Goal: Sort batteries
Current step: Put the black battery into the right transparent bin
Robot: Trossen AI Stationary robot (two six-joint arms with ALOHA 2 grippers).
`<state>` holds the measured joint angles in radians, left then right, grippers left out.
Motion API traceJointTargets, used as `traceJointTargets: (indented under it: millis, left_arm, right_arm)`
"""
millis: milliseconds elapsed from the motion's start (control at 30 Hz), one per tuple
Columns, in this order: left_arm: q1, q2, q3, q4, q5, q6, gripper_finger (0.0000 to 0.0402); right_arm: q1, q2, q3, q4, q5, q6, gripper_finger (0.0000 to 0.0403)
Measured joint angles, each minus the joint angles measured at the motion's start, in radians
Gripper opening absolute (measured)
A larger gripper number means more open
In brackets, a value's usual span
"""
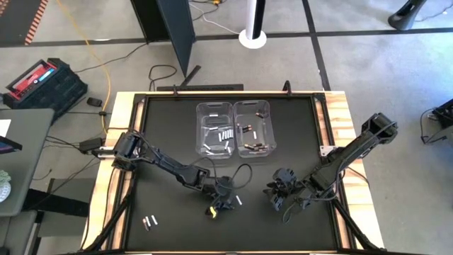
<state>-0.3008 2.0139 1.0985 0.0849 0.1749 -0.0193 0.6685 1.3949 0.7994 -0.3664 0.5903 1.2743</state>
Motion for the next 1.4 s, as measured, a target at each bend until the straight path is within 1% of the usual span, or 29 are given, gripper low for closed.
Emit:
traceJointTargets:
  millis: [300,500,633,767,833,900,1000,1100,1167,1267,1400]
  left_arm:
    - [-0.028,0.001,-0.001,0.000,-0.025,-0.156,0.0057]
    - [-0.036,-0.001,-0.001,0.001,-0.024,-0.370,0.0057]
    - [-0.038,-0.011,0.002,0.022,-0.020,-0.446,0.0057]
    - [-0.038,-0.017,0.033,-0.001,-0.015,-0.446,0.0057]
    - [-0.038,-0.025,0.062,-0.056,-0.008,-0.438,0.0057]
    - [-0.031,-0.030,0.111,-0.132,-0.009,-0.435,0.0057]
    - [-0.014,-0.038,0.197,-0.327,-0.011,-0.427,0.0057]
    - [0.012,-0.038,0.289,-0.490,-0.014,-0.367,0.0057]
    - [0.034,-0.038,0.352,-0.562,-0.015,-0.321,0.0057]
    - [0.082,-0.040,0.434,-0.629,-0.019,-0.255,0.0057]
    - [0.170,-0.040,0.540,-0.668,-0.024,-0.161,0.0057]
  right_arm:
    - [0.000,0.000,0.000,0.000,0.000,0.001,0.0173]
    - [0.000,0.000,0.000,0.000,-0.004,0.001,0.0173]
    - [0.000,0.000,0.000,0.001,-0.031,0.001,0.0173]
    - [0.005,0.000,0.000,0.002,-0.048,0.001,0.0173]
    - [0.011,0.000,-0.001,0.003,-0.048,0.001,0.0173]
    - [0.020,0.000,-0.001,0.004,-0.048,0.001,0.0173]
    - [0.033,0.000,-0.001,0.005,-0.048,0.001,0.0173]
    - [0.042,0.000,-0.001,0.006,-0.048,0.009,0.0173]
    - [0.045,0.000,-0.001,0.005,-0.048,0.021,0.0173]
    - [0.045,0.000,-0.001,0.003,-0.048,0.052,0.0173]
    - [0.041,0.000,-0.001,-0.007,-0.048,0.105,0.0173]
